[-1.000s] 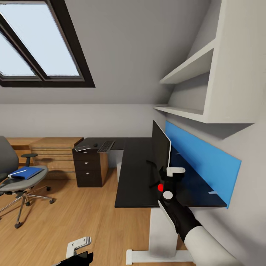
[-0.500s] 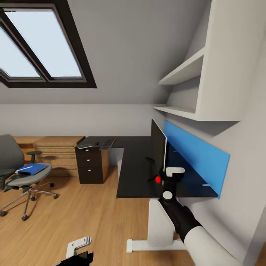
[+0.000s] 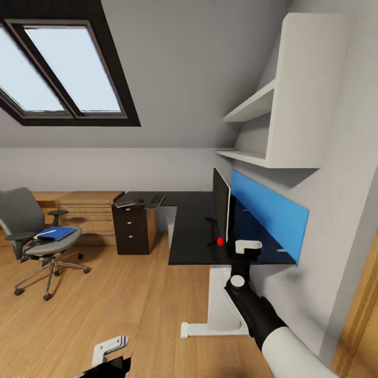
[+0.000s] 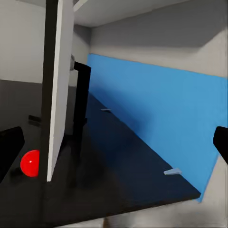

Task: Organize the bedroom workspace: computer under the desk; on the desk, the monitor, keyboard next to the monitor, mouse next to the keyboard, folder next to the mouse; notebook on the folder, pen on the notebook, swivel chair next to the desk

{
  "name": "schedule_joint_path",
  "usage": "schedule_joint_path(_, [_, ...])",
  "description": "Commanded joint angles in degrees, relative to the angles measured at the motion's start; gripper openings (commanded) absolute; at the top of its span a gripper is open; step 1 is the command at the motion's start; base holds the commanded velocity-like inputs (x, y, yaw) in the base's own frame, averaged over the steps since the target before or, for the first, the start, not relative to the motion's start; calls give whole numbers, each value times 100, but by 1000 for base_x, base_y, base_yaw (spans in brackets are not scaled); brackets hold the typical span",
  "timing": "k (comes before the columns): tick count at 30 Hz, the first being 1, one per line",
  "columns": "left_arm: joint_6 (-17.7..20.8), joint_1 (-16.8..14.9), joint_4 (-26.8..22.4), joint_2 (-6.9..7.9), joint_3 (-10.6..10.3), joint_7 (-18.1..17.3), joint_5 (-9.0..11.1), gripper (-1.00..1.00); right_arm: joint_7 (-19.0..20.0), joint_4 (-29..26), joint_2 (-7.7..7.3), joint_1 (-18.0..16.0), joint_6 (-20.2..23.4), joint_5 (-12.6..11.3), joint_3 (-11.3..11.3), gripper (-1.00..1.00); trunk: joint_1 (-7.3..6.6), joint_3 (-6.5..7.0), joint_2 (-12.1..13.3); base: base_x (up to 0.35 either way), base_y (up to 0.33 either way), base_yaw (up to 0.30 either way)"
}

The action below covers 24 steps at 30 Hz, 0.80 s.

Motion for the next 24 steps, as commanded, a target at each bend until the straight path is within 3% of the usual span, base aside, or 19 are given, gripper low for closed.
schedule_joint_path(1, [-44,0,6,-6,13,39,61,100,-28,-170,3,165,-5,12,12,100,-3,-6,-4,-337,0,0])
schedule_joint_path(4, [-105,0,31,-7,21,33,61,100,-29,-683,-1,657,3,7,6,100,-3,-6,-4,-337,0,0])
schedule_joint_path(5, [-116,0,36,-7,30,25,61,100,-27,-1020,-3,1053,9,5,5,100,-3,-6,-4,-318,0,0])
schedule_joint_path(10, [-125,0,43,-3,46,16,59,100,-17,-1271,2,1610,10,-5,11,100,-3,-6,-4,-201,0,0])
schedule_joint_path(14, [-167,0,337,21,69,11,56,100,48,-1219,4,1989,7,-28,12,100,-3,-6,-4,-47,0,0])
schedule_joint_path(16, [-345,0,677,28,71,6,46,100,139,-1066,4,2152,-13,-33,13,100,-3,-6,-4,-16,0,0])
schedule_joint_path(19, [-1025,0,1413,39,75,2,34,100,304,-559,5,2315,-216,-52,8,100,-47,30,76,-7,0,0])
schedule_joint_path(22, [-1867,0,2223,116,78,1,22,100,393,430,-5,2377,-883,-98,-10,100,-113,84,197,-2,0,0])
schedule_joint_path(24, [-2139,0,2484,196,74,1,24,100,409,887,-12,2388,-1227,-108,-22,100,-157,120,277,0,0,0])
